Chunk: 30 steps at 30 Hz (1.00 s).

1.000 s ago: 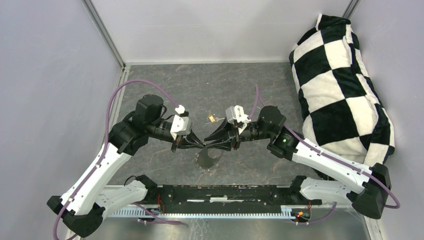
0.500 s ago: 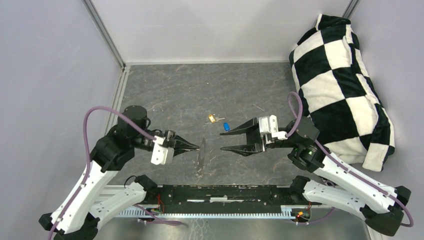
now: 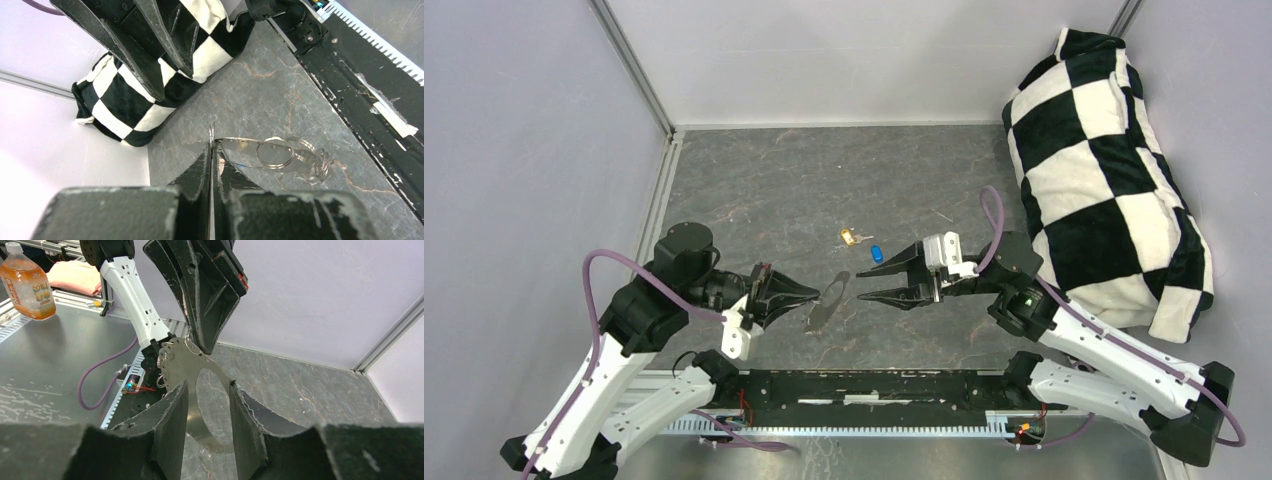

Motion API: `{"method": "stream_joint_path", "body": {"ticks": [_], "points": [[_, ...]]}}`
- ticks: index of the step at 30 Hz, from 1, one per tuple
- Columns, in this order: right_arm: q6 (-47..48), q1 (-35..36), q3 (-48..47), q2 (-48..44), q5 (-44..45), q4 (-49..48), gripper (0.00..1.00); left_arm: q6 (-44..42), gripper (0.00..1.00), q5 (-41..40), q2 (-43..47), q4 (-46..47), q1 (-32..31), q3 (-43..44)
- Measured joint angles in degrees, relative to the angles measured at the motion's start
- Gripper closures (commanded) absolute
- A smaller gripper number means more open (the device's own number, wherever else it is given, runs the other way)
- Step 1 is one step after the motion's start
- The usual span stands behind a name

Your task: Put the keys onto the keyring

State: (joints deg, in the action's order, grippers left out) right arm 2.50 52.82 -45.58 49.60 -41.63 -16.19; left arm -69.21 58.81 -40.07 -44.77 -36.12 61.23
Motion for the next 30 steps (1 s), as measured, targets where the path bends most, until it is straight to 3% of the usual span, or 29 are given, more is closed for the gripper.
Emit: {"method": "stream_joint_path", "body": {"ticks": [6, 13, 18, 24, 30], "points": [[0.5, 0.0, 0.0, 1.6, -0.5, 0.0, 0.60, -1.2, 0.98, -0.2, -0.1, 0.0, 0.0, -0.1], [1.3, 0.0, 0.0, 2.5, 1.4, 0.7, 0.48, 0.0, 0.98, -1.4, -0.1, 0.0, 0.0, -1.6], [1.6, -0.8, 0.0, 3.5, 16.6, 3.6, 0.43, 11.7, 0.98, -5.5, -2.9, 0.4, 0.0, -1.7], [-3.5, -7.3, 0.0, 14.3, 35.9, 8.7, 0.41, 21.2, 0.98, -11.6, -3.9, 0.6, 0.0, -4.7], [-7.9, -10.7, 0.0, 24.9, 45.4, 11.2, 0.41, 26.5, 0.98, -15.1, 0.1, 0.5, 0.0, -8.7]]}}
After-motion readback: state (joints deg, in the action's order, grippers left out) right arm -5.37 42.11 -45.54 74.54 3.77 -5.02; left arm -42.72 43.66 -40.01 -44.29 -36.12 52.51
